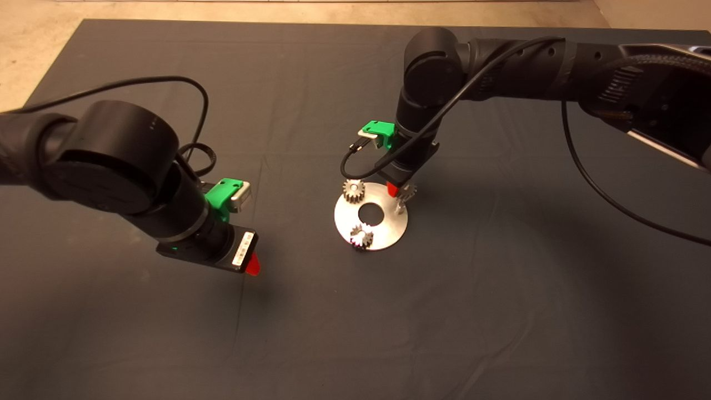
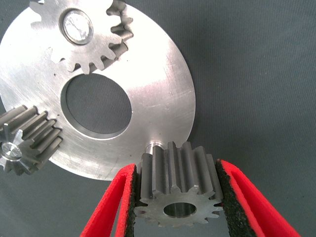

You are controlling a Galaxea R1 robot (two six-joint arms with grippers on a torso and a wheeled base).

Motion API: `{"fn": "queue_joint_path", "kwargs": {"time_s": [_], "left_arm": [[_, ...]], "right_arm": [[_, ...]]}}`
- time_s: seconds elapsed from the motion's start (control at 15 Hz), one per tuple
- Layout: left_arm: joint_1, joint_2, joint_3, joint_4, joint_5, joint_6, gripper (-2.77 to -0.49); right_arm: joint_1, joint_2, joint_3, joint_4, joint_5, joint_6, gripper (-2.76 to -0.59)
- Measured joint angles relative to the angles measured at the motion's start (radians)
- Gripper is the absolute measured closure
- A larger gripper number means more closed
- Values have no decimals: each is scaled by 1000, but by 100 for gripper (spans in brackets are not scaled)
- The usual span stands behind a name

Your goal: Install three planetary gears onto the carrier pins

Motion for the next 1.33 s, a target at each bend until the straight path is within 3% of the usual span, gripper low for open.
{"fn": "queue_joint_path", "kwargs": {"time_s": [1.33], "left_arm": [[0, -11, 0, 0, 0, 0, -178]], "right_arm": [[-18, 1, 2, 4, 0, 3, -101]]}}
